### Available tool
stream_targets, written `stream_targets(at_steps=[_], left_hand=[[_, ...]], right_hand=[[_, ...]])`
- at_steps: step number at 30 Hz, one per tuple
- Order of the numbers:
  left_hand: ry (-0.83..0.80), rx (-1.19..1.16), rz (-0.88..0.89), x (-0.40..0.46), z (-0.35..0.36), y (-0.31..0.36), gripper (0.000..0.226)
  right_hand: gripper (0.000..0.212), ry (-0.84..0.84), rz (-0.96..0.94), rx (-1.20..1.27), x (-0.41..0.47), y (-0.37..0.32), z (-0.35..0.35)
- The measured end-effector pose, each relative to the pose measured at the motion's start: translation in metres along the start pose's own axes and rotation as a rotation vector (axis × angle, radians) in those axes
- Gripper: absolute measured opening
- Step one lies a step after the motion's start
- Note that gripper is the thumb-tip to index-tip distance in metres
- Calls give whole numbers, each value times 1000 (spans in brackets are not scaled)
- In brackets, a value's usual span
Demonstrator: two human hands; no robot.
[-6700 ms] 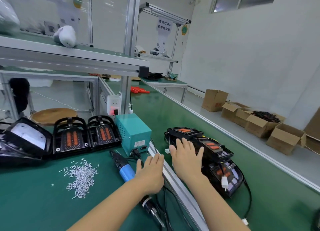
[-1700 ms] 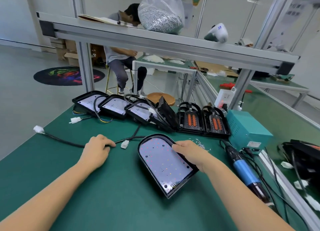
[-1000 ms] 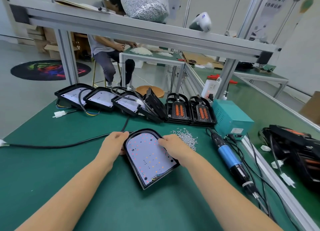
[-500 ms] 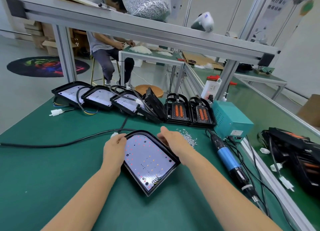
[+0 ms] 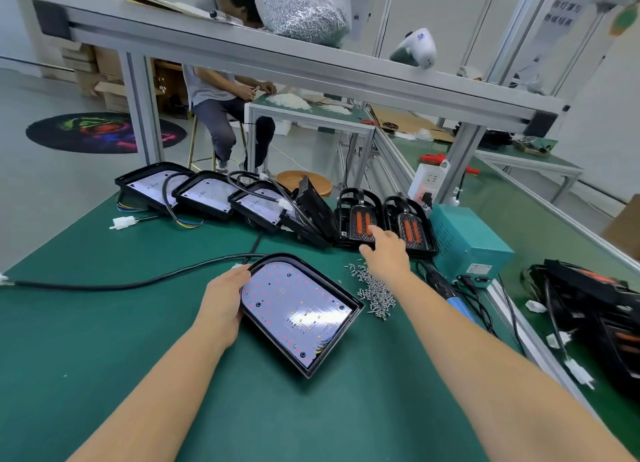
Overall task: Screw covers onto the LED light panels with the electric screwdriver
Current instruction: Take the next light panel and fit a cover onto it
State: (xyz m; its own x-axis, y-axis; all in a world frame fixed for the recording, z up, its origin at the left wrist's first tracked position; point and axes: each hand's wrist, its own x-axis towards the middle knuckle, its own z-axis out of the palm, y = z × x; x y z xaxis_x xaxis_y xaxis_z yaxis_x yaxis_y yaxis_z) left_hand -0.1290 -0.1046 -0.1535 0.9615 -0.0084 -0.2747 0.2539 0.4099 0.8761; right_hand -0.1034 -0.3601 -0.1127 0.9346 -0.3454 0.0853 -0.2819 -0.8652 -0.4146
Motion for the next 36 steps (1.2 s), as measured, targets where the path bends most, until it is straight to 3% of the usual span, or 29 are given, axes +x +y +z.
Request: stream_targets(at_steps=[9, 13, 19, 24, 33, 36], left_hand=[[-26, -20, -10, -1, 0, 1, 20], [-8, -9, -25, 2, 0, 0, 22], [-14, -1, -21, 3, -1, -2, 21], [-3, 15, -30, 5, 0, -1, 21], [-30, 44, -18, 3, 3, 1, 10], [-33, 54, -18, 4, 2, 0, 11]], right_hand=[[58, -153, 34, -90, 29, -7, 4], [58, -151, 30, -278, 33, -11, 7], [49, 11, -1, -557, 34, -12, 9], [31, 106, -51, -604, 36, -7, 10], [47, 173, -227, -552, 31, 14, 5], [43, 227, -253, -537, 31, 18, 2]])
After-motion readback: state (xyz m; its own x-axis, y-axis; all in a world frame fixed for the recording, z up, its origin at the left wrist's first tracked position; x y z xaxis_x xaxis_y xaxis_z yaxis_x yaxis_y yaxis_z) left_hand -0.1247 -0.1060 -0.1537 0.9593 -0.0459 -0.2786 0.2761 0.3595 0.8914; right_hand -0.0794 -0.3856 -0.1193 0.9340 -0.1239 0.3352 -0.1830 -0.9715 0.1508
